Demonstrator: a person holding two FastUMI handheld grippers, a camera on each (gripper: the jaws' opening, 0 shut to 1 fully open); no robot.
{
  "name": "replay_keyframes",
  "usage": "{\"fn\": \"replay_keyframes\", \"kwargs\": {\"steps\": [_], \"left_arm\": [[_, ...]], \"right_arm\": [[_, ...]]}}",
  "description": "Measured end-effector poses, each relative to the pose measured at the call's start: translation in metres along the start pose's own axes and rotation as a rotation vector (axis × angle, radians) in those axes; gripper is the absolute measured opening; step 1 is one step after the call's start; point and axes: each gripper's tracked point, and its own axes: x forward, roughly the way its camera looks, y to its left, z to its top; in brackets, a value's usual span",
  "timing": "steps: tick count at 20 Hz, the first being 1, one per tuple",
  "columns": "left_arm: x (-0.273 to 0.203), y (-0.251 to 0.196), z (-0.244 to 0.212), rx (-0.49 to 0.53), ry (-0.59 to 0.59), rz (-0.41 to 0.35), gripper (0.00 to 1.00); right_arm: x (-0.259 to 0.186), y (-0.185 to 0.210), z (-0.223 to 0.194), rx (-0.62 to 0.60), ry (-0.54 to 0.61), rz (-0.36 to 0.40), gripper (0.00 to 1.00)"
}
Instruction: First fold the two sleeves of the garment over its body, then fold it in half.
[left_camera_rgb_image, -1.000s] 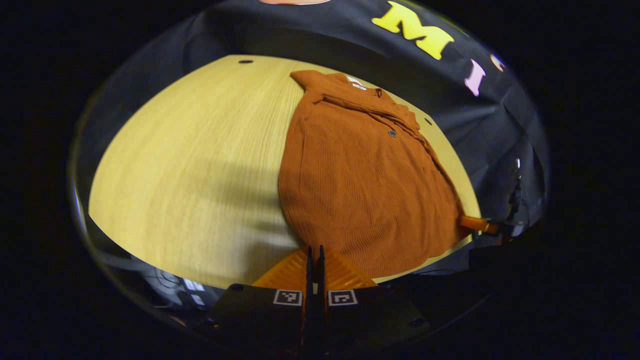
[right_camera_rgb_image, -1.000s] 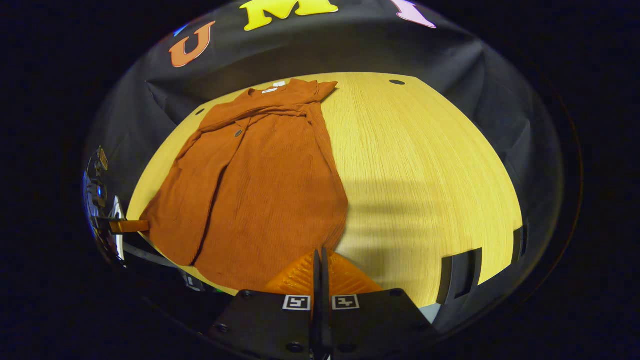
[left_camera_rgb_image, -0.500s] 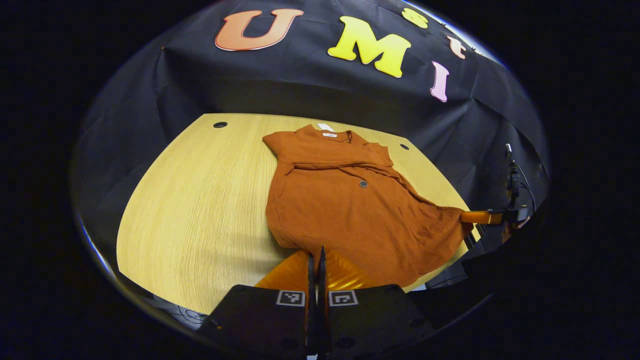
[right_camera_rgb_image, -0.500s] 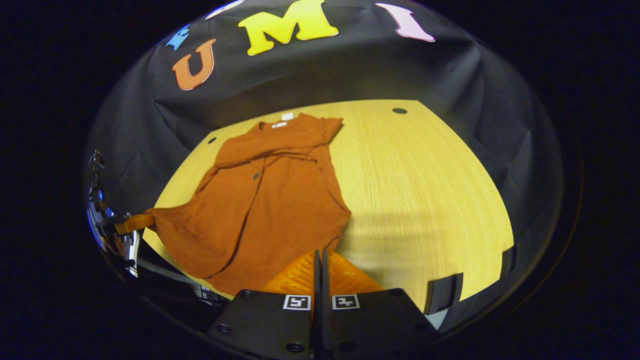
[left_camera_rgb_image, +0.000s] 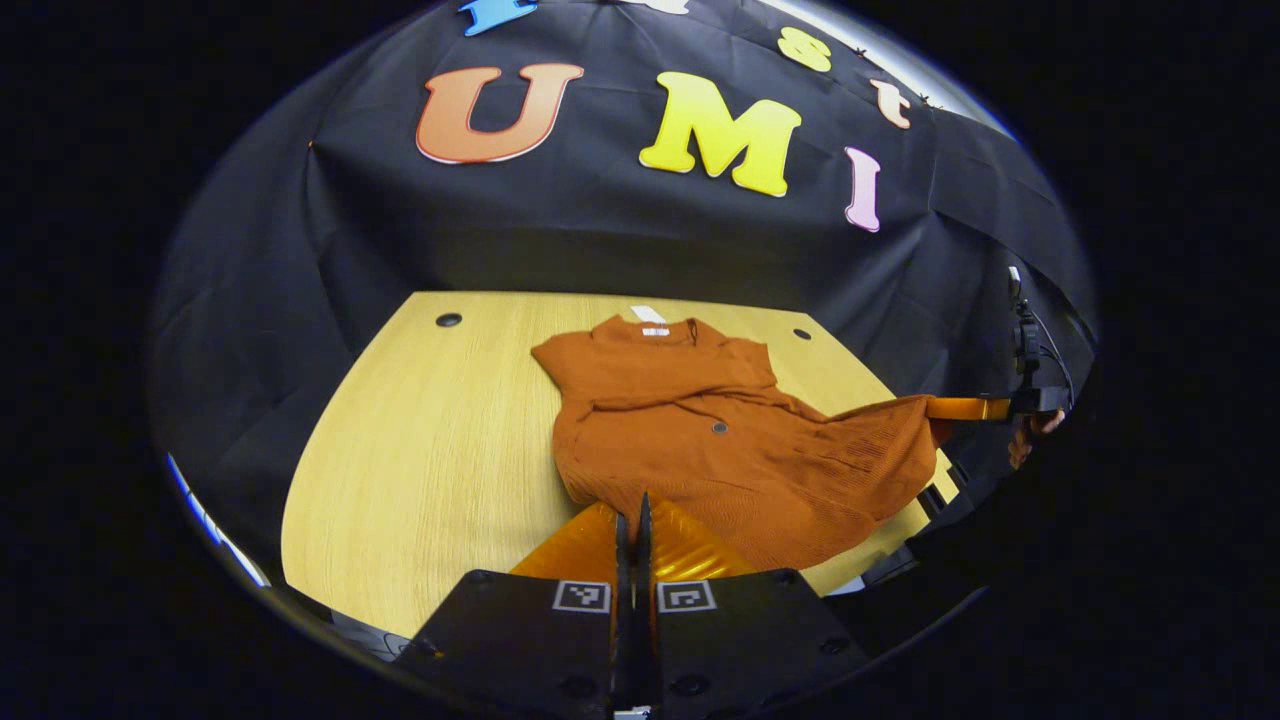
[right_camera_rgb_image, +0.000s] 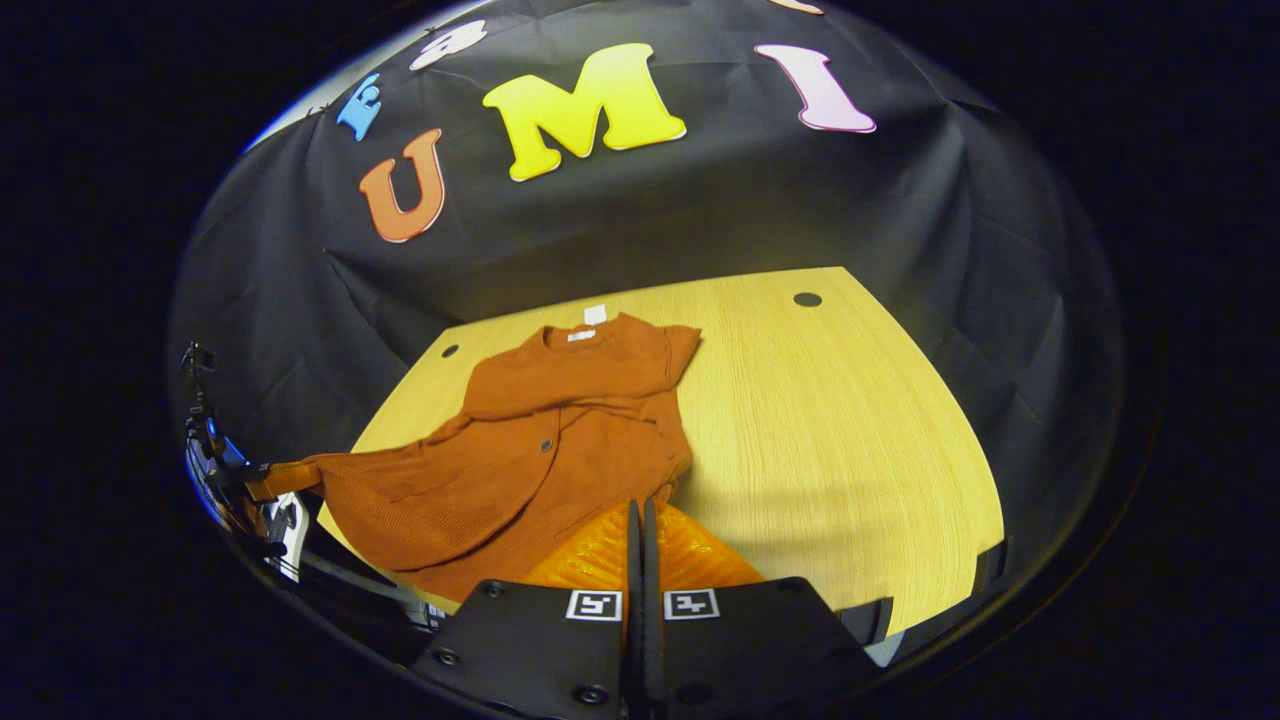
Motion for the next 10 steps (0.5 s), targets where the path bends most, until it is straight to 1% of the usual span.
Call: {"fn": "replay_keyframes", "kwargs": {"steps": [4,8,10], "left_arm": [[0.027,0.008,0.050,0.107,-0.072,0.004,0.03],[0.064,0.018,0.113,0.159,-0.148,-0.003,0.03],[0.090,0.028,0.142,0.176,-0.162,0.000,0.03]], "right_arm": [[0.024,0.004,0.056,-0.005,-0.069,0.024,0.01],[0.057,0.014,0.134,-0.064,-0.146,0.056,0.01],[0.083,0.013,0.164,-0.098,-0.156,0.063,0.01]]}}
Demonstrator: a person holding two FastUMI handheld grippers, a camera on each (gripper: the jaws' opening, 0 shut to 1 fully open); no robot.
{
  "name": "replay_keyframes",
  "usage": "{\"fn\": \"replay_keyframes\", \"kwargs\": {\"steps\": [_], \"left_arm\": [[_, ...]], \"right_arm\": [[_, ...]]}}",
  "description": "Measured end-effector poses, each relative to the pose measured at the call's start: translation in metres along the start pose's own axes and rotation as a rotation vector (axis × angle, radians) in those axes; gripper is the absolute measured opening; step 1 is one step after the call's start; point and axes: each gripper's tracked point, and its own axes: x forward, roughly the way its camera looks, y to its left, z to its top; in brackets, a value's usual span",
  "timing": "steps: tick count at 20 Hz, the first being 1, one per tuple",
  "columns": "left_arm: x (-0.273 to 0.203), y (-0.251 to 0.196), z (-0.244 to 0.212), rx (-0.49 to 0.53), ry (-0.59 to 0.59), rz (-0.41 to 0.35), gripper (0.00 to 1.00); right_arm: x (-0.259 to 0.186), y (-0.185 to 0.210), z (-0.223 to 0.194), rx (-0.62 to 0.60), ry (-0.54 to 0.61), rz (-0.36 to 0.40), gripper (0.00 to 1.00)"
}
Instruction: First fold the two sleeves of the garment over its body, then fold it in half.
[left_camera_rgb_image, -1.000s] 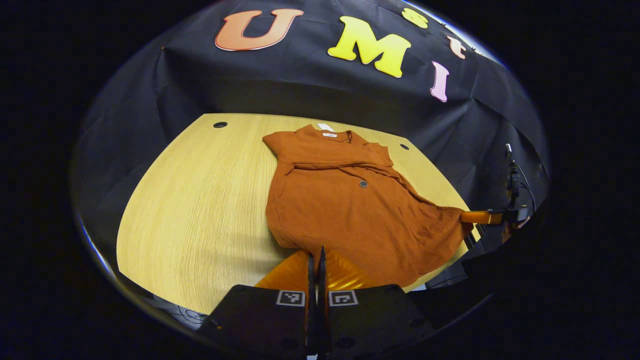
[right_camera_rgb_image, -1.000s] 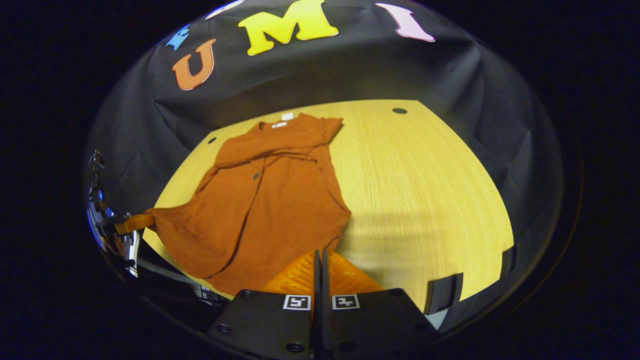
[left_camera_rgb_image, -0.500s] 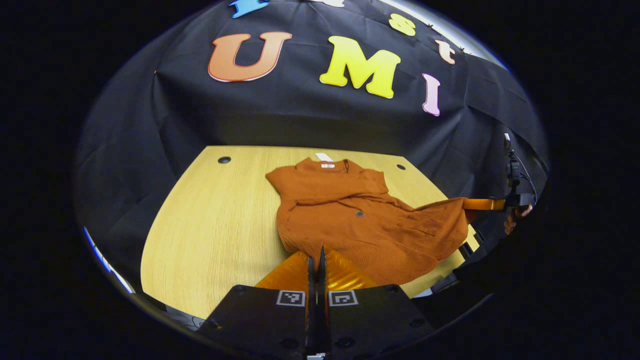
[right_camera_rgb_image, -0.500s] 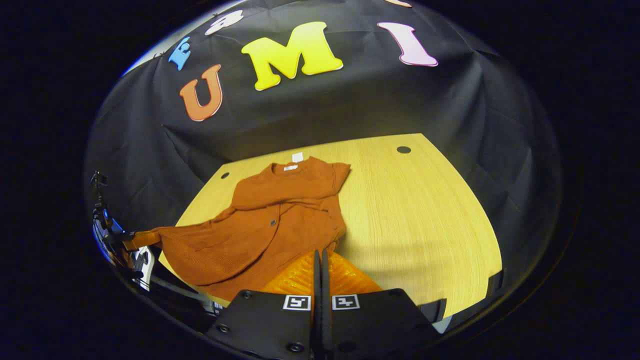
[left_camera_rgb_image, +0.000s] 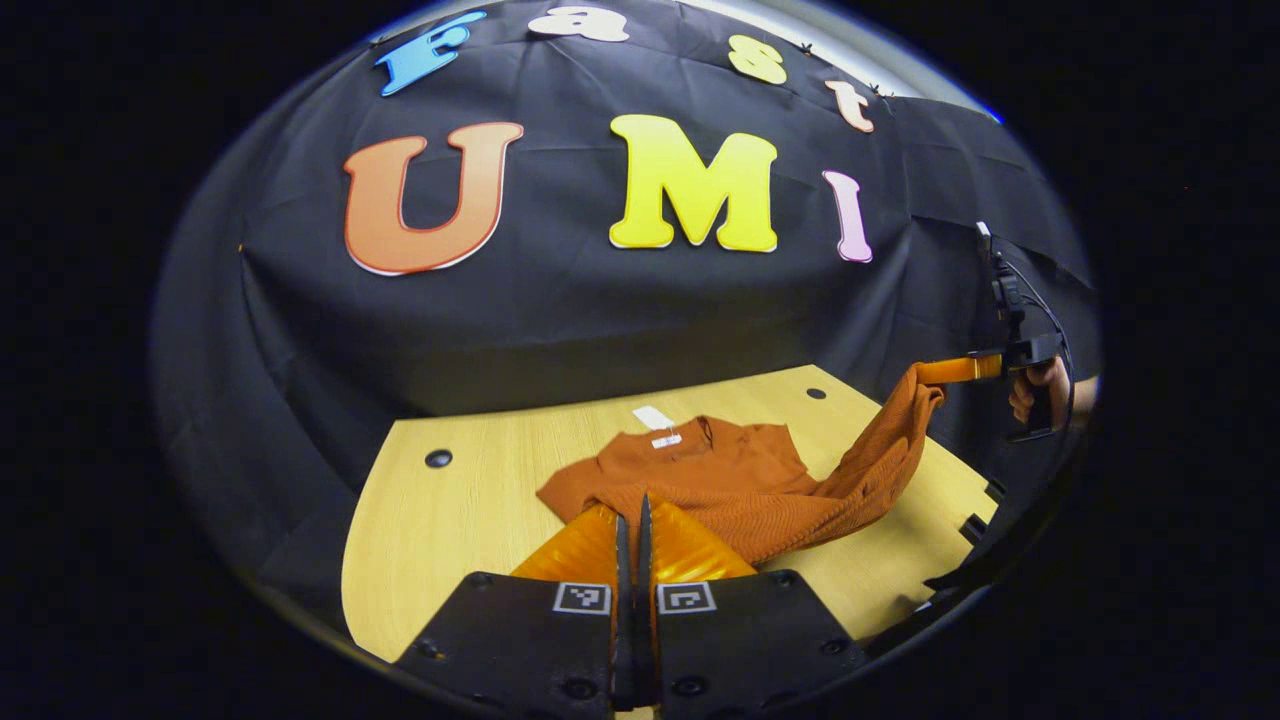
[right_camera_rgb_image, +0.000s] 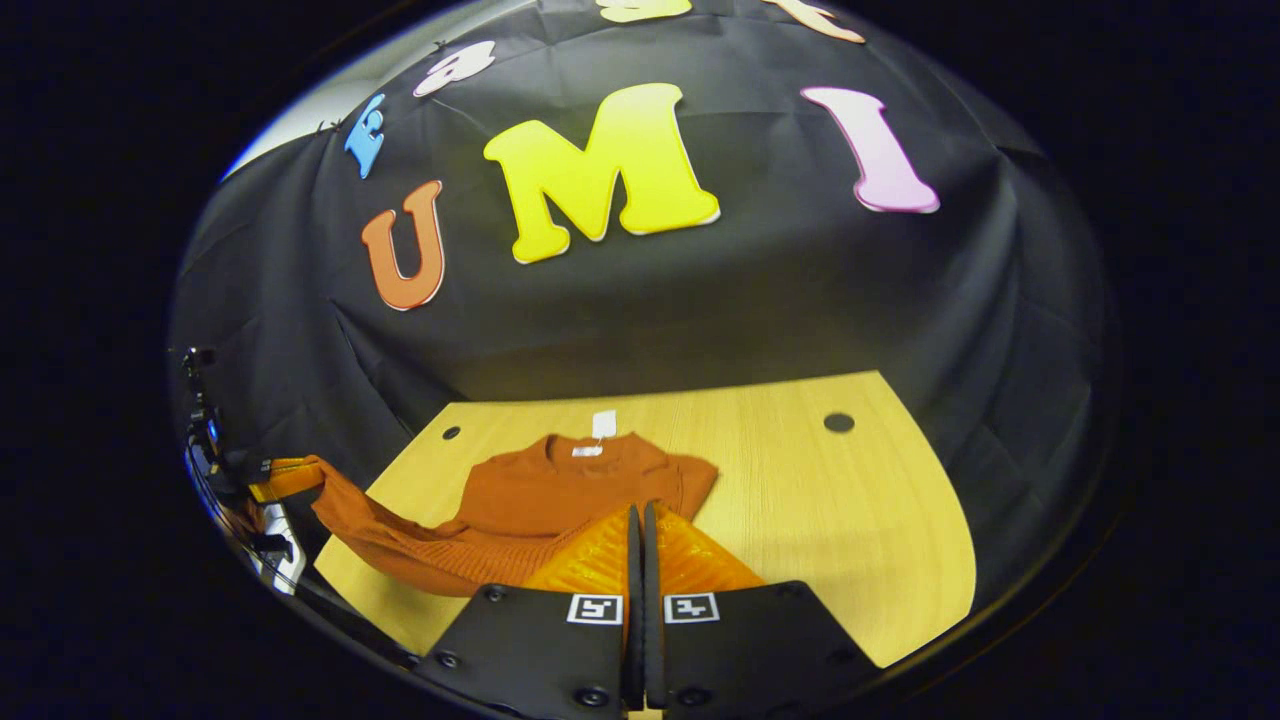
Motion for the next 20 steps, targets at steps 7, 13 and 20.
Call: {"fn": "replay_keyframes", "kwargs": {"steps": [7,13,20], "left_arm": [[0.116,0.047,0.057,0.004,-0.038,0.021,0.03],[0.215,0.085,0.022,-0.140,0.064,0.086,0.03],[0.305,0.092,-0.041,-0.204,0.192,0.170,0.03]], "right_arm": [[0.127,-0.015,0.061,-0.021,-0.013,-0.015,0.00],[0.235,-0.043,0.054,-0.004,0.037,-0.072,0.00],[0.322,-0.059,-0.001,-0.053,0.122,-0.142,0.00]]}}
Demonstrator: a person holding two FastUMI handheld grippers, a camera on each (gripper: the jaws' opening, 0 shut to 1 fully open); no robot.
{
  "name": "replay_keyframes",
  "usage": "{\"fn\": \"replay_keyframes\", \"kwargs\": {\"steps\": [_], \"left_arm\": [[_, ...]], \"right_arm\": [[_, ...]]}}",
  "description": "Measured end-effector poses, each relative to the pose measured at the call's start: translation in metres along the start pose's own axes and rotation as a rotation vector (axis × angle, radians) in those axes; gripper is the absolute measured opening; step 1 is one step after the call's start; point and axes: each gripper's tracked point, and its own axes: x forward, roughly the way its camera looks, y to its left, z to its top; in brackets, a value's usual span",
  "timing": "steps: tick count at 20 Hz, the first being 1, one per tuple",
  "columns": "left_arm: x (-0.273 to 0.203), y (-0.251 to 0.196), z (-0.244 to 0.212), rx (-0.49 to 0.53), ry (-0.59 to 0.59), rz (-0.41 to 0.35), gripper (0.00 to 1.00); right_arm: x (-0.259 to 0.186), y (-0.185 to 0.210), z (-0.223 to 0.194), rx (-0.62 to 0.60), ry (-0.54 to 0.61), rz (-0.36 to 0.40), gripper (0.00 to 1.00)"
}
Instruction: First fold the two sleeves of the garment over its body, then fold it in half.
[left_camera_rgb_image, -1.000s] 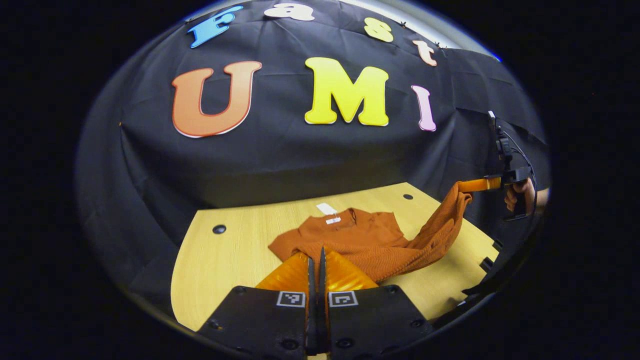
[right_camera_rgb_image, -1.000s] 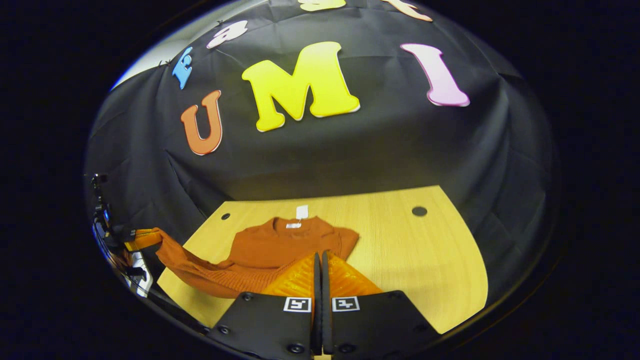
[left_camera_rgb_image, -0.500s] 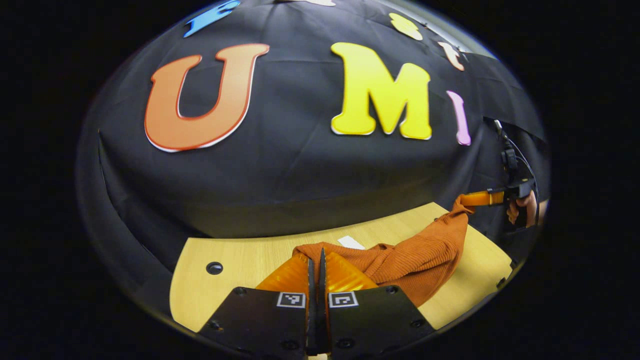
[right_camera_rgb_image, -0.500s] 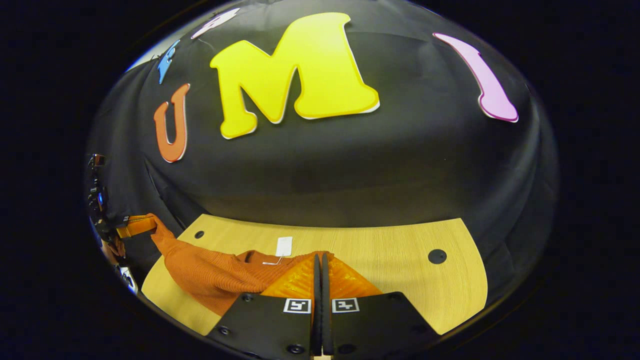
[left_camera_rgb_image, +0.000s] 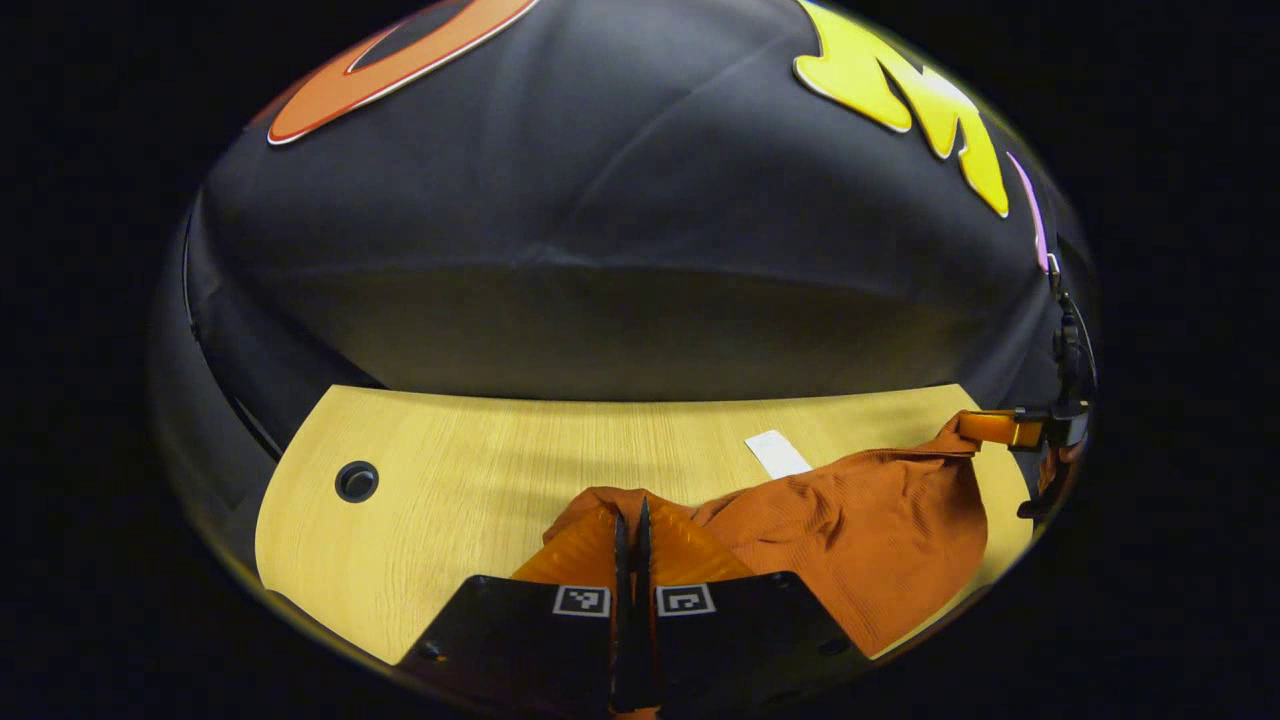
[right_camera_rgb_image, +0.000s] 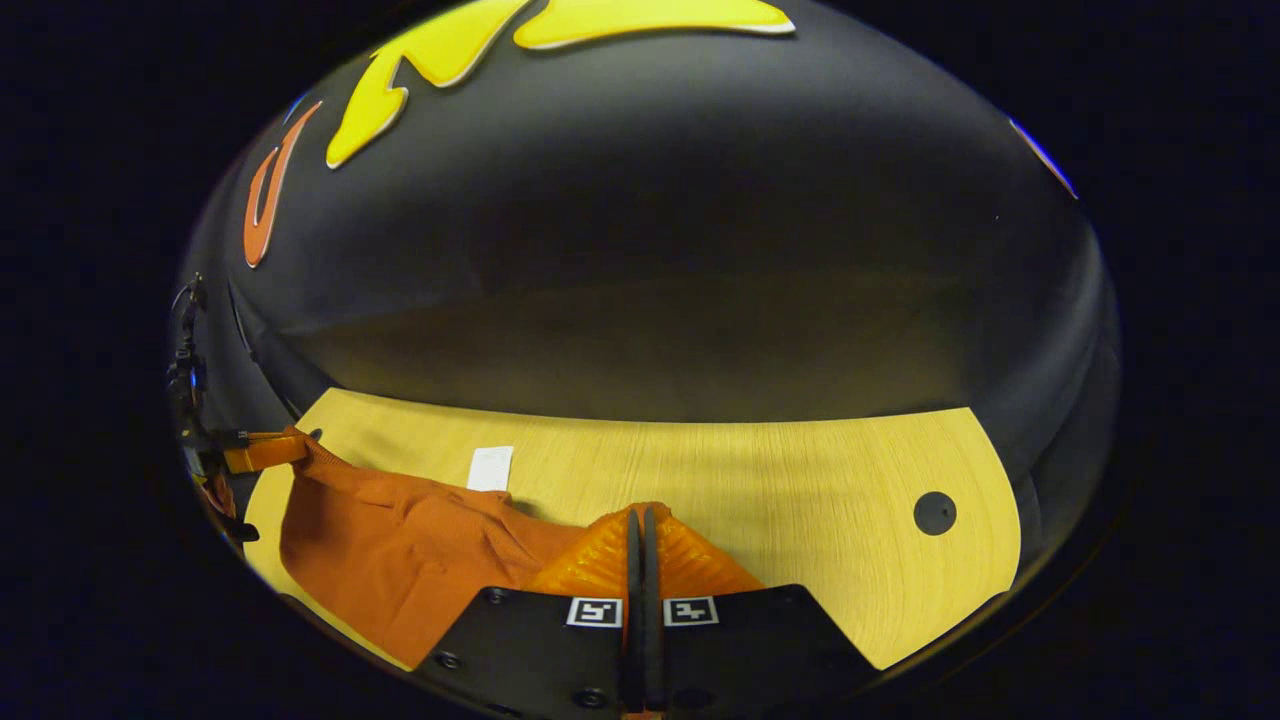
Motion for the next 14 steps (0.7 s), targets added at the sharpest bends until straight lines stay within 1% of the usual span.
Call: {"fn": "replay_keyframes", "kwargs": {"steps": [3,5,6,7,8,9,10,11,13,14], "left_arm": [[0.019,0.009,-0.001,-0.035,-0.019,0.031,0.04],[0.024,0.005,-0.012,-0.066,0.008,0.026,0.09],[0.023,0.002,-0.015,-0.083,0.016,0.030,0.12],[0.025,0.001,-0.014,-0.097,0.011,0.031,0.22],[0.020,0.000,-0.010,-0.100,0.003,0.035,0.41],[0.017,0.004,-0.008,-0.087,-0.008,0.055,0.61],[0.012,0.002,-0.003,-0.072,-0.016,0.053,0.80],[0.008,0.001,0.002,-0.055,-0.026,0.056,1.00],[-0.008,-0.006,0.018,-0.040,-0.053,0.063,1.00],[-0.020,-0.011,0.030,-0.050,-0.080,0.052,1.00]], "right_arm": [[0.008,-0.003,-0.017,0.016,0.030,-0.025,0.01],[0.007,-0.002,-0.019,0.043,0.049,-0.038,0.02],[0.005,-0.001,-0.017,0.063,0.047,-0.033,0.07],[0.001,-0.003,-0.012,0.069,0.040,-0.036,0.08],[-0.002,-0.005,-0.004,0.073,0.024,-0.039,0.11],[-0.006,-0.006,0.004,0.074,0.005,-0.044,0.17],[-0.007,-0.008,0.012,0.079,-0.021,-0.042,0.24],[-0.013,-0.011,0.016,0.082,-0.038,-0.045,0.36],[-0.029,-0.015,0.024,0.081,-0.054,-0.046,0.59],[-0.042,-0.016,0.025,0.071,-0.043,-0.046,0.70]]}}
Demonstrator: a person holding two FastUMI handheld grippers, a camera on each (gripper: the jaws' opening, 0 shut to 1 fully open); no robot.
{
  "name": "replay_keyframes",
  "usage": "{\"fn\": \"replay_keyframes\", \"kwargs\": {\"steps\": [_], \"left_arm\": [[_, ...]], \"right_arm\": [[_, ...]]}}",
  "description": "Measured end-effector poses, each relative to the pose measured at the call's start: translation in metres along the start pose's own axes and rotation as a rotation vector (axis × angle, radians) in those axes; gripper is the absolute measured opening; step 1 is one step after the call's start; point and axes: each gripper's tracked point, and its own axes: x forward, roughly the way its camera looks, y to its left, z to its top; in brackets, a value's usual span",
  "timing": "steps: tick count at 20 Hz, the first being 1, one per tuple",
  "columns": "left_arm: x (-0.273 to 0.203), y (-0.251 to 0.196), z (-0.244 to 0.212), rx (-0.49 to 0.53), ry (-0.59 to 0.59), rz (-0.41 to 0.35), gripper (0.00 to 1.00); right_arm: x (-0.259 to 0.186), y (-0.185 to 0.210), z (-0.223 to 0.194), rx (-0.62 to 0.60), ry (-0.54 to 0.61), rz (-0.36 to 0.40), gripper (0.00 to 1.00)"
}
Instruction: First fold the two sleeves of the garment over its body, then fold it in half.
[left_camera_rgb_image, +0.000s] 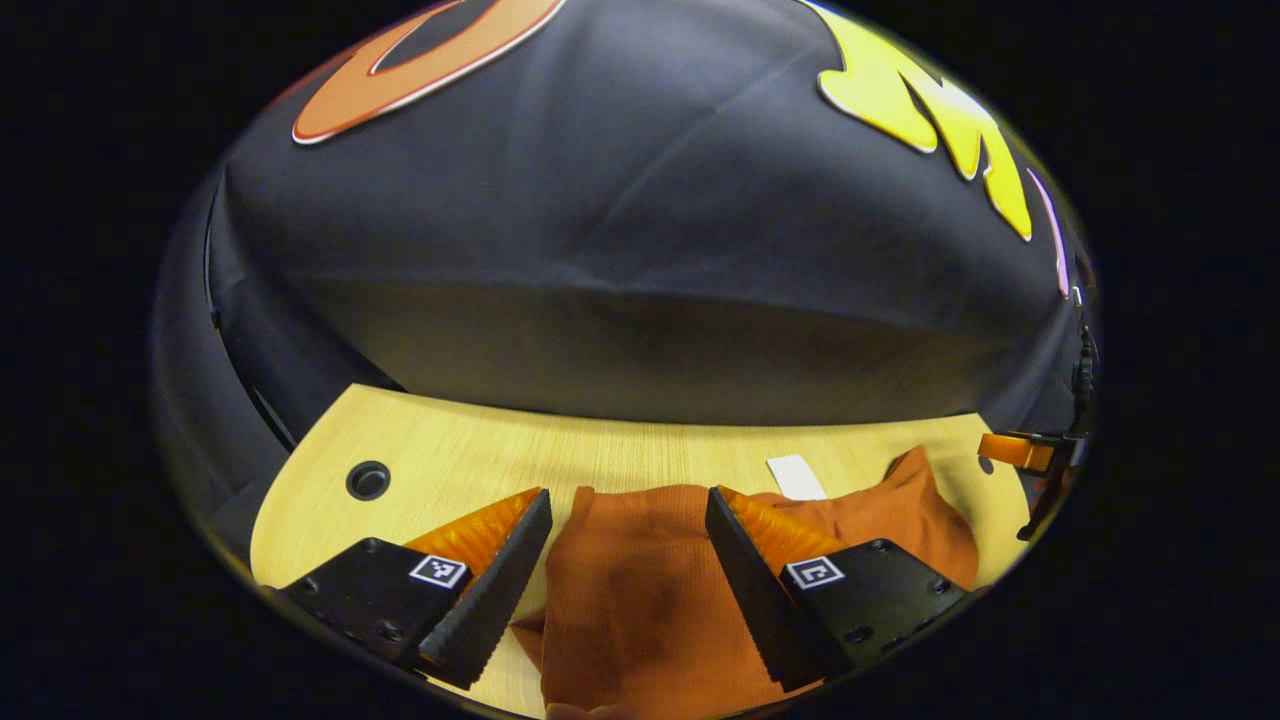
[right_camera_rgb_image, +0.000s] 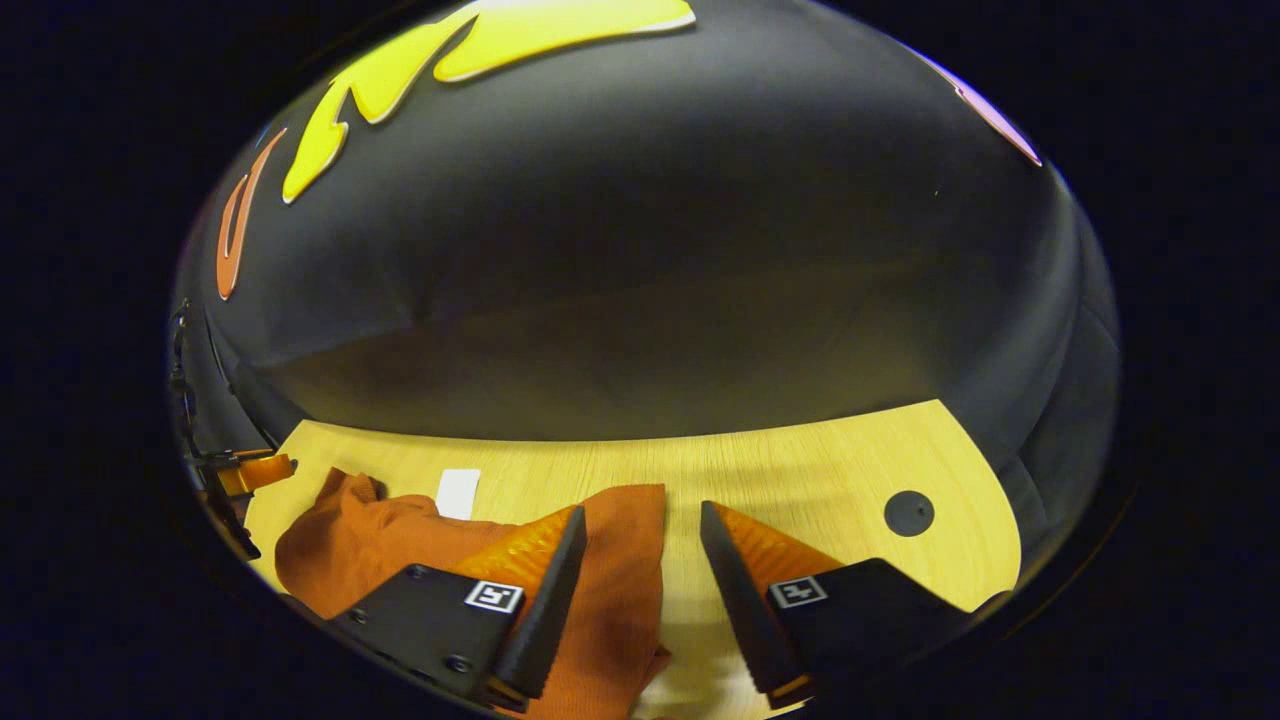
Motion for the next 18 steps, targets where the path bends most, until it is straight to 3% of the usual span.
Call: {"fn": "replay_keyframes", "kwargs": {"steps": [3,4,8,11,14,15,16,17,18], "left_arm": [[-0.041,0.001,0.030,-0.014,-0.097,0.001,1.00],[-0.058,-0.001,0.040,-0.006,-0.132,0.010,1.00],[-0.145,-0.014,0.087,0.034,-0.294,0.021,0.99],[-0.218,-0.029,0.114,0.025,-0.417,-0.003,0.99],[-0.281,-0.032,0.119,0.033,-0.502,0.023,0.99],[-0.307,-0.035,0.114,0.048,-0.519,0.023,0.89],[-0.318,-0.047,0.106,0.065,-0.530,0.027,0.88],[-0.331,-0.049,0.100,0.080,-0.539,0.047,0.89],[-0.344,-0.049,0.092,0.083,-0.546,0.073,0.99]], "right_arm": [[-0.046,0.012,0.024,-0.056,-0.053,-0.004,0.90],[-0.064,0.019,0.037,-0.069,-0.099,-0.006,0.92],[-0.151,0.062,0.076,-0.118,-0.290,0.003,0.92],[-0.227,0.099,0.081,-0.145,-0.382,0.045,0.94],[-0.297,0.130,0.077,-0.154,-0.479,0.069,0.95],[-0.326,0.141,0.072,-0.129,-0.509,0.076,0.95],[-0.345,0.145,0.063,-0.106,-0.519,0.075,0.94],[-0.358,0.146,0.054,-0.089,-0.527,0.071,0.94],[-0.370,0.149,0.045,-0.090,-0.536,0.074,0.94]]}}
